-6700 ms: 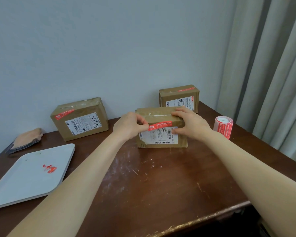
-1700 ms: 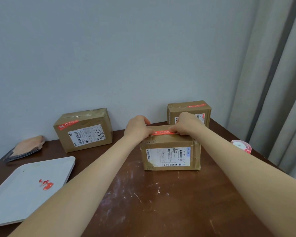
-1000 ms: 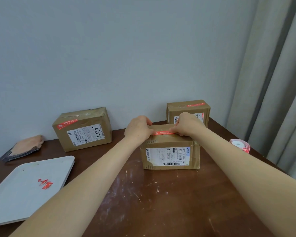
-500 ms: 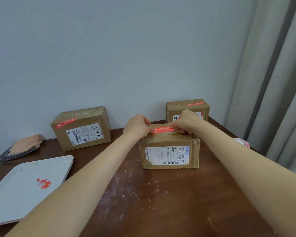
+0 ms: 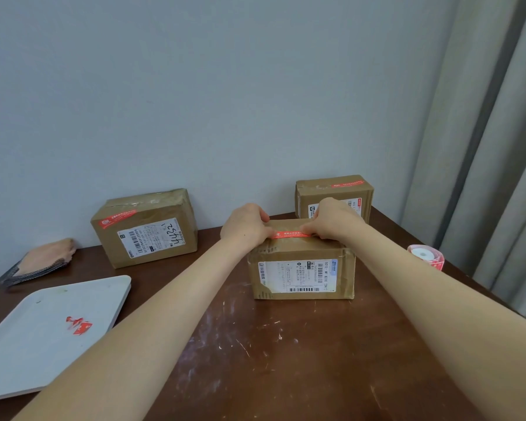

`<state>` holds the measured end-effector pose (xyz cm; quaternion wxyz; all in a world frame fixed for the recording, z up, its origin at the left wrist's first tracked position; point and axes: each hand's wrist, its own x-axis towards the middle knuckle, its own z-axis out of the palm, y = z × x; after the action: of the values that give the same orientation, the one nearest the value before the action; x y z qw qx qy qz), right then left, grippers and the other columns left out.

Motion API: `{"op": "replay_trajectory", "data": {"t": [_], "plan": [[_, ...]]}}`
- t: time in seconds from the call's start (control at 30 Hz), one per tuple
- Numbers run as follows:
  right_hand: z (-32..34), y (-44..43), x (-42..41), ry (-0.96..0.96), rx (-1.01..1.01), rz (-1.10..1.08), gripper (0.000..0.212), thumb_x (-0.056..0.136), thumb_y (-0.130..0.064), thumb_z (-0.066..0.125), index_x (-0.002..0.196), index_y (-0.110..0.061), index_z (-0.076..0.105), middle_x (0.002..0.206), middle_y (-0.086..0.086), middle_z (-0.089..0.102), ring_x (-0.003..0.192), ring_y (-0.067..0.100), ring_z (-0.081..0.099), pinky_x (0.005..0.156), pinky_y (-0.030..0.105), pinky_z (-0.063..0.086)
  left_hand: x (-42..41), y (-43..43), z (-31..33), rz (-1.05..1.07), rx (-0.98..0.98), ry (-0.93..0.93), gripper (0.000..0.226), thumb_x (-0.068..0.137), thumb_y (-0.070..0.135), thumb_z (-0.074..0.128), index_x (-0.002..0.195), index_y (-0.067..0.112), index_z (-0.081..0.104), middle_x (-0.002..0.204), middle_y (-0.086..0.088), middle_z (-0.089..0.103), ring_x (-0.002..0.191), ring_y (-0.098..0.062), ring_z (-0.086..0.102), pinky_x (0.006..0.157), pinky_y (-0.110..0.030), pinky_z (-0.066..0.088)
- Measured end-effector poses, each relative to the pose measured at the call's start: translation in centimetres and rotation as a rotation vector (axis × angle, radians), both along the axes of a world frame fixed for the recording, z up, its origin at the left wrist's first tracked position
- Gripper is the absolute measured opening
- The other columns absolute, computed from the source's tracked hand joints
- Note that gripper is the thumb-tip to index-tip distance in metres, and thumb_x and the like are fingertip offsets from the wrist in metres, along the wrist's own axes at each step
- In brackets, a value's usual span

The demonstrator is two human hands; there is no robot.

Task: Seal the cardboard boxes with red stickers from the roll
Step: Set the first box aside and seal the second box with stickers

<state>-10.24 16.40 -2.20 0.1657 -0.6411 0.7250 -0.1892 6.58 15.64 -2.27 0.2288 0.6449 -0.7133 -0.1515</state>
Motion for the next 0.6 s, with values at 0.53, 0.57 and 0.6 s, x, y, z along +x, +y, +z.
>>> {"op": "replay_trajectory", "data": {"t": [0.53, 0.57, 0.6], "plan": [[-0.24, 0.14, 0.71, 0.105, -0.021, -0.025, 0.032, 0.084, -0.033, 0.066, 0.063, -0.013, 0.050, 0.066, 0.003, 0.053, 0.070, 0.023, 0.056, 0.060, 0.032, 0.043, -0.42, 0.65, -0.15, -0.026, -0.068, -0.103, 0.031, 0.086, 0.025, 0.065, 0.115, 0.017, 0.062, 0.116, -0.003, 0.062, 0.107, -0.020, 0.057, 0.087, -0.035, 0.050], [-0.22, 0.15, 0.80, 0.114, -0.027, -0.025, 0.032, 0.084, -0.032, 0.066, 0.063, -0.013, 0.051, 0.066, 0.003, 0.053, 0.071, 0.023, 0.057, 0.061, 0.032, 0.044, -0.44, 0.65, -0.21, -0.026, -0.071, -0.109, 0.030, 0.086, 0.025, 0.064, 0.115, 0.017, 0.061, 0.116, -0.003, 0.061, 0.108, -0.020, 0.057, 0.086, -0.035, 0.050], [-0.18, 0.17, 0.85, 0.119, -0.029, -0.024, 0.032, 0.084, -0.032, 0.066, 0.063, -0.013, 0.051, 0.067, 0.003, 0.054, 0.072, 0.024, 0.058, 0.061, 0.032, 0.044, -0.45, 0.68, -0.25, -0.025, -0.072, -0.111, 0.030, 0.086, 0.025, 0.064, 0.115, 0.017, 0.061, 0.117, -0.003, 0.061, 0.108, -0.020, 0.057, 0.085, -0.034, 0.050]]}}
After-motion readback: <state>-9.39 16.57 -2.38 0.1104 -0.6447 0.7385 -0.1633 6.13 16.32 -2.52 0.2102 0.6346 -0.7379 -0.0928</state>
